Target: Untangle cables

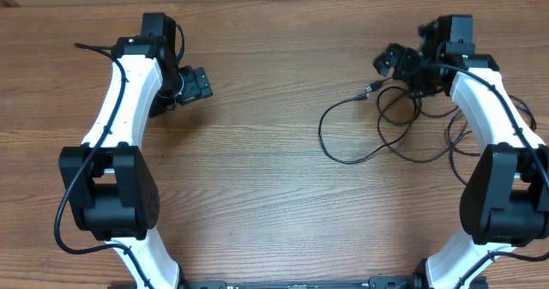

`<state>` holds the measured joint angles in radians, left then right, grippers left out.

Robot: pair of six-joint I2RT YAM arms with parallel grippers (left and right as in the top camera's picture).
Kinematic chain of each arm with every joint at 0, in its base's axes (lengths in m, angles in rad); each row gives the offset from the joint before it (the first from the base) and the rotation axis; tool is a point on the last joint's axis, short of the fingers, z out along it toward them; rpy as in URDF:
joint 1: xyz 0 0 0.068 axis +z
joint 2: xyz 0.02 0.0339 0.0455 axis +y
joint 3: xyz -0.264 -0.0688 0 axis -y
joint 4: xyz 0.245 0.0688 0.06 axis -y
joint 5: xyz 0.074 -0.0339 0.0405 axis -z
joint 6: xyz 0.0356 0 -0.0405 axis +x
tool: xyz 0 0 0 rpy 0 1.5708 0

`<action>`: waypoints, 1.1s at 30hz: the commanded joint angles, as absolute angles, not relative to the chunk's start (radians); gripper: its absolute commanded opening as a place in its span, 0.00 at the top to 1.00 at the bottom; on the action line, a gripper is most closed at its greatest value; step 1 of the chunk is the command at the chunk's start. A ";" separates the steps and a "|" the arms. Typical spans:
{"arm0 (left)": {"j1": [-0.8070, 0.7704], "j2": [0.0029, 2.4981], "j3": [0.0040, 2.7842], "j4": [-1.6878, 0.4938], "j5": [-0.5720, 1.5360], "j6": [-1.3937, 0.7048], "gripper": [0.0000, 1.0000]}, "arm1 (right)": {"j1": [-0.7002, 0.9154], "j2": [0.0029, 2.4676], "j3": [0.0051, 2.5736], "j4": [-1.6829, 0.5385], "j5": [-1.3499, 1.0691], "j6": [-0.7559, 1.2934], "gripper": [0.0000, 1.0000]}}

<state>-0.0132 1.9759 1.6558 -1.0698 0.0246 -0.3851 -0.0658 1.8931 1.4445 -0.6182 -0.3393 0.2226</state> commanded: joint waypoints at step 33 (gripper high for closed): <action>-0.020 1.975 1.663 -1.069 0.015 -0.373 0.00 | -0.095 1.874 1.450 -1.021 -0.364 0.183 0.96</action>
